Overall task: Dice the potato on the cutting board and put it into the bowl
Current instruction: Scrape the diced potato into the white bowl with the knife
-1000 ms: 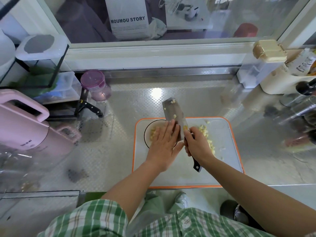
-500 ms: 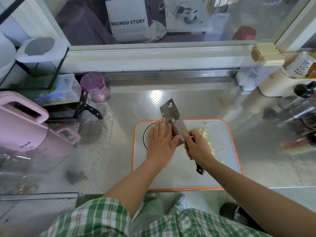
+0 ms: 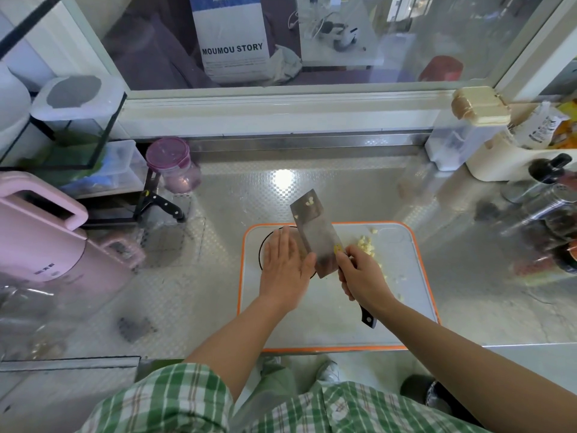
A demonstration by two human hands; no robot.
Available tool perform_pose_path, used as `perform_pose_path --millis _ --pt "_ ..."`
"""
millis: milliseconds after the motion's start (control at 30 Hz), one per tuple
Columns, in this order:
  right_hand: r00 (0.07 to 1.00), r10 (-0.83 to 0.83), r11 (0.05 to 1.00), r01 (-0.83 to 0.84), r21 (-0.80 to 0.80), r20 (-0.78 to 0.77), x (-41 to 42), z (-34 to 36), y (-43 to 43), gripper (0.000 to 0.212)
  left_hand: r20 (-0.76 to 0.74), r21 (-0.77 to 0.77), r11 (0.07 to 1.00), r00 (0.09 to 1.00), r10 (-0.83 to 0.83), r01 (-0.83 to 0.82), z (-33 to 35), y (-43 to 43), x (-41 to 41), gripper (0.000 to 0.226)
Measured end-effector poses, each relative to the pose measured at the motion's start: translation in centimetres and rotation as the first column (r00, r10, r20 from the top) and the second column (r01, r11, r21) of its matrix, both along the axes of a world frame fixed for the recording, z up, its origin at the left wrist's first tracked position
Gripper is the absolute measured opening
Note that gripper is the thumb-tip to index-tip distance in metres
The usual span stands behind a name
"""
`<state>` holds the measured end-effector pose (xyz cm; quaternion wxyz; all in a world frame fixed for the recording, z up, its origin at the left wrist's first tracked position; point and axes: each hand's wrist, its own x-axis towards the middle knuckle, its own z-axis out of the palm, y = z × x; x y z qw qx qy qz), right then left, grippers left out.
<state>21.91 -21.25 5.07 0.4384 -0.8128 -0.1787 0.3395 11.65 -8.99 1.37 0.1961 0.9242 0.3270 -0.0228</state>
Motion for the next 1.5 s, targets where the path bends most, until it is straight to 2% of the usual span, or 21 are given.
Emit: perform_pose_path --millis 67,167,233,333,433,500,567,600,700,767,967,1133,1267,1400,1500 --pt "1.0 0.006 1.0 -0.006 0.003 -0.008 0.0 0.0 -0.2 0.029 0.007 0.007 1.0 1.0 0.009 -0.009 -0.2 0.0 -0.3 0.115" --pt "0.999 0.051 0.999 -0.051 0.005 -0.007 -0.3 0.1 -0.5 0.031 0.057 0.001 1.0 0.998 0.006 -0.006 0.8 -0.1 0.4 0.1" --pt "0.998 0.055 0.998 -0.055 0.01 -0.004 -0.4 0.2 -0.7 0.032 0.032 -0.025 0.999 0.999 0.025 -0.024 1.1 -0.1 0.8 0.094" --pt "1.0 0.011 1.0 -0.011 -0.001 -0.007 -0.2 0.3 -1.0 0.032 -0.014 -0.018 0.997 0.997 0.07 -0.07 0.8 0.0 0.4 0.094" --pt "1.0 0.025 1.0 -0.025 -0.012 0.019 -0.3 0.6 -1.4 0.032 0.039 0.018 0.998 0.998 0.054 -0.054 0.7 -0.1 0.3 0.096" --pt "0.998 0.051 0.999 -0.05 -0.02 0.027 -0.3 0.8 -1.6 0.03 0.064 -0.019 0.998 0.996 0.053 -0.052 0.9 -0.1 0.7 0.081" --pt "0.998 0.057 0.998 -0.056 -0.024 0.033 -0.3 0.8 -1.8 0.03 0.021 -0.049 0.998 0.999 0.039 -0.038 0.8 0.0 0.9 0.07" --pt "0.998 0.048 0.998 -0.048 -0.028 0.032 -0.2 0.7 -2.0 0.031 0.004 -0.041 0.999 1.0 0.031 -0.031 0.6 0.0 0.9 0.075" --pt "0.999 0.03 0.999 -0.029 -0.039 0.026 0.0 0.5 -2.5 0.031 0.008 0.005 0.999 0.999 0.042 -0.042 -0.2 -0.3 0.5 0.11" --pt "0.999 0.037 0.998 -0.035 -0.047 0.031 0.0 0.5 -2.7 0.03 0.024 0.023 0.999 0.999 0.045 -0.045 0.0 -0.5 0.6 0.116" --pt "0.995 0.087 0.995 -0.084 -0.057 0.039 -0.2 1.0 -2.7 0.028 0.158 0.0 0.999 0.986 0.054 -0.054 2.6 -0.7 1.6 0.076" --pt "0.994 0.098 0.994 -0.096 -0.043 0.04 -0.1 1.0 -3.1 0.03 0.108 0.04 0.996 0.991 0.074 -0.079 2.3 -0.1 2.2 0.082" --pt "0.998 0.04 0.999 -0.039 -0.032 0.04 0.3 0.8 -3.2 0.036 -0.021 0.038 0.996 0.997 0.079 -0.078 0.9 -0.6 0.7 0.091" --pt "1.0 0.011 1.0 -0.011 -0.006 0.026 0.4 0.6 -2.8 0.033 -0.089 0.019 0.994 0.99 0.107 -0.105 0.5 -0.4 0.0 0.067" --pt "0.999 -0.02 1.0 0.02 0.023 -0.026 0.4 0.5 -2.3 0.029 -0.066 0.025 0.997 0.995 0.078 -0.076 0.9 -0.2 -0.3 0.076"
